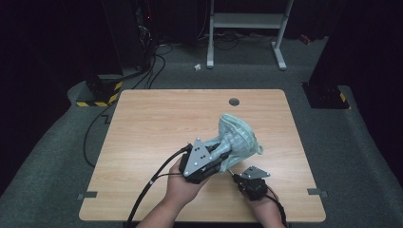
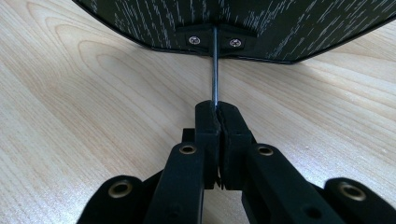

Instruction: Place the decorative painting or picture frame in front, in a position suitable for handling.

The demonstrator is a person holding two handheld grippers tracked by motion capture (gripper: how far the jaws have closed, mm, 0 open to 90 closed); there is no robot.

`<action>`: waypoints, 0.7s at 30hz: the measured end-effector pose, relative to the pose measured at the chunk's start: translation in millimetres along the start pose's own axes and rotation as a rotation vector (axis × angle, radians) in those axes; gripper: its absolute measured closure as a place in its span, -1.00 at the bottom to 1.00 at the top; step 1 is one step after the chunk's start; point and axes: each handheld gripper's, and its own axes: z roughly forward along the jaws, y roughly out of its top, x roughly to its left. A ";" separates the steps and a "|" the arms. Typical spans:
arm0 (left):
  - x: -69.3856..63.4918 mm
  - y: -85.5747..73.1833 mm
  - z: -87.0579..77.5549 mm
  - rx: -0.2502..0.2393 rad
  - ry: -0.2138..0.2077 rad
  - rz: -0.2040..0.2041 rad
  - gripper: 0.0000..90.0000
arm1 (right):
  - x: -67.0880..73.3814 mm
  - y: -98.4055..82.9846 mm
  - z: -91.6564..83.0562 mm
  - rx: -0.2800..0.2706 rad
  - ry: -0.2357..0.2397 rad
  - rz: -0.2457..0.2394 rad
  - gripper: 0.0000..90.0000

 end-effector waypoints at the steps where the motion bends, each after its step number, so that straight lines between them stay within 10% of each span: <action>1: 0.0 0.0 0.0 0.000 0.000 0.000 0.59 | 0.0 0.0 0.0 0.000 0.000 0.000 0.94; 21: 5.2 -28.4 -30.9 0.003 0.023 -0.063 0.58 | 0.9 0.0 -0.2 0.003 -0.001 -0.001 0.94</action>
